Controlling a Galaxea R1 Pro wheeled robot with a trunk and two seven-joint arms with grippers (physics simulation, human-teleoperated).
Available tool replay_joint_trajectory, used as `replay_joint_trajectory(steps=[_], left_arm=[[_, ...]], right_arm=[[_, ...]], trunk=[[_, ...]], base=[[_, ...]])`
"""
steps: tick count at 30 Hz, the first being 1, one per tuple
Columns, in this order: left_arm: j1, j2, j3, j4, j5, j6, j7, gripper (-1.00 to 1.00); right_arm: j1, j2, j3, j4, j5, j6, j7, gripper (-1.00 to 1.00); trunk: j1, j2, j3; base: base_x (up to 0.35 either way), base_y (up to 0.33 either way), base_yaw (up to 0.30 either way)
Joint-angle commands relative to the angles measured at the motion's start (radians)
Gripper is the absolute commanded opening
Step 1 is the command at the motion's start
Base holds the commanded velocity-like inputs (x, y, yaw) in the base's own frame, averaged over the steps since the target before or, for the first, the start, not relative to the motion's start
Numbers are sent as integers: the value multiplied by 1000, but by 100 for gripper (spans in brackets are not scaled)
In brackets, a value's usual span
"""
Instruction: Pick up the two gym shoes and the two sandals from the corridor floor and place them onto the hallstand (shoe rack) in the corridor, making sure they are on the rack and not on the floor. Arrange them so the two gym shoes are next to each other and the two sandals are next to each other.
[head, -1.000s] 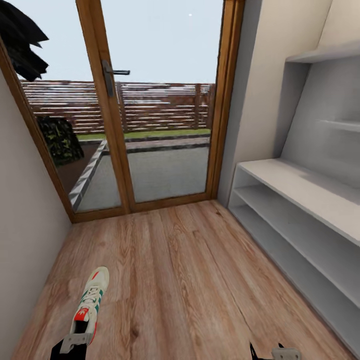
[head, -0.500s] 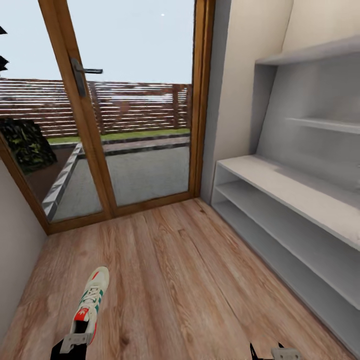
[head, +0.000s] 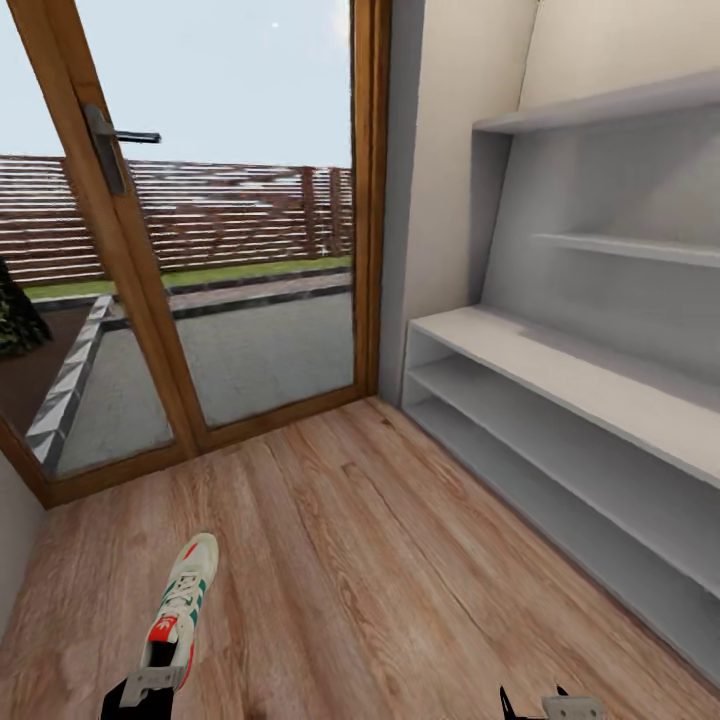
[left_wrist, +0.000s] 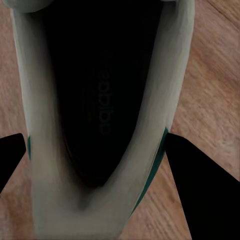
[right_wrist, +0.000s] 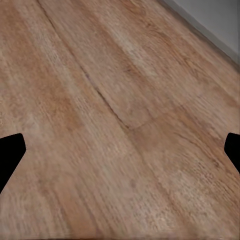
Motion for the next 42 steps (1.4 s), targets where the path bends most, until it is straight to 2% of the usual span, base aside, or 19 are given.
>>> replay_joint_trajectory(steps=[1,26,30,31,32,42], left_arm=[[0,0,5,1,5,-1,-9,-100],[6,-1,6,2,5,-5,-10,-100],[28,-1,6,0,5,-66,-10,-100],[37,-1,7,1,5,-139,-9,-100],[38,-1,7,2,5,-150,-9,-100],[40,-2,6,2,5,-168,-8,-100]], right_arm=[[-1,0,-3,1,5,-3,0,100],[-1,0,-3,0,5,-3,0,100],[-1,0,-3,-1,5,-3,0,100],[-1,0,-3,-1,5,-3,0,100],[-1,0,-3,-1,5,-3,0,100],[-1,0,-3,-1,5,-3,0,100]], trunk=[[0,0,-1],[0,0,-1],[0,0,-1],[0,0,-1],[0,0,-1],[0,0,-1]], base=[[22,170,-282],[2,18,-298],[0,0,-300],[0,0,-300],[0,0,-300],[0,0,-300]])
